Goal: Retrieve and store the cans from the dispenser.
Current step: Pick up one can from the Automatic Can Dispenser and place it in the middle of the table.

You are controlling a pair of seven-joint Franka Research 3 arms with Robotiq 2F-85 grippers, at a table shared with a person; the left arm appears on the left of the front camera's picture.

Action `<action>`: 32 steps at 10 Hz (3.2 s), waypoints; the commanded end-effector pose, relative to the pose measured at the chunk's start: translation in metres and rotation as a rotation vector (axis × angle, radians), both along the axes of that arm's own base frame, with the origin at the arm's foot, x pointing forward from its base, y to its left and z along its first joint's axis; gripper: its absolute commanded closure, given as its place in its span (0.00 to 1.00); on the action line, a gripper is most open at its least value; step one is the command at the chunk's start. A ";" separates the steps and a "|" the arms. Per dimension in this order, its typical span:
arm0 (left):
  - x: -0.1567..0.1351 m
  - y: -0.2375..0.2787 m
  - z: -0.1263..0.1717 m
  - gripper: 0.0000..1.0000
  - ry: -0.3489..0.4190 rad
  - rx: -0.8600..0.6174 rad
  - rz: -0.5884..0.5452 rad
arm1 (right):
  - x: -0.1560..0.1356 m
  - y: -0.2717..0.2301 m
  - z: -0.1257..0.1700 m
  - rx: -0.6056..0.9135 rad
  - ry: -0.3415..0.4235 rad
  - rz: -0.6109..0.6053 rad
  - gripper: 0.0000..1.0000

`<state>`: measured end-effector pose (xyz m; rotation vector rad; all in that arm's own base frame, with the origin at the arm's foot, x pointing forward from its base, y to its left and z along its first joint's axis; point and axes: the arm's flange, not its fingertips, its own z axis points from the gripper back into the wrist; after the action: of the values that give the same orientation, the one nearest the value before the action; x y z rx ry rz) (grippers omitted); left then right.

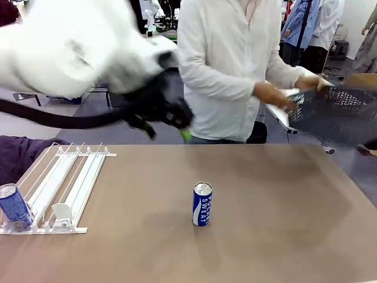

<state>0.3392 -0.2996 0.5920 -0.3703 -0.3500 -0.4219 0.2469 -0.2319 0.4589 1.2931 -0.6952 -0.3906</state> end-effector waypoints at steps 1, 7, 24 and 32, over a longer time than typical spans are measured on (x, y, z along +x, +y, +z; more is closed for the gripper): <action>0.006 0.113 0.017 0.00 0.042 -0.109 0.128 | 0.003 0.000 0.005 0.013 -0.028 -0.010 0.00; -0.007 0.420 -0.018 0.00 0.275 -0.839 0.388 | 0.003 0.000 0.005 0.013 -0.028 -0.010 0.00; -0.041 0.404 -0.055 0.00 0.028 -0.180 0.325 | 0.003 0.000 0.005 0.013 -0.028 -0.010 0.00; -0.049 0.367 -0.080 0.00 0.039 0.138 0.130 | 0.003 0.000 0.005 0.013 -0.028 -0.010 0.00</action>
<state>0.2964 0.0663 0.5144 -0.1676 -0.3062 -0.3408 0.2467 -0.2320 0.4590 1.2927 -0.6954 -0.3909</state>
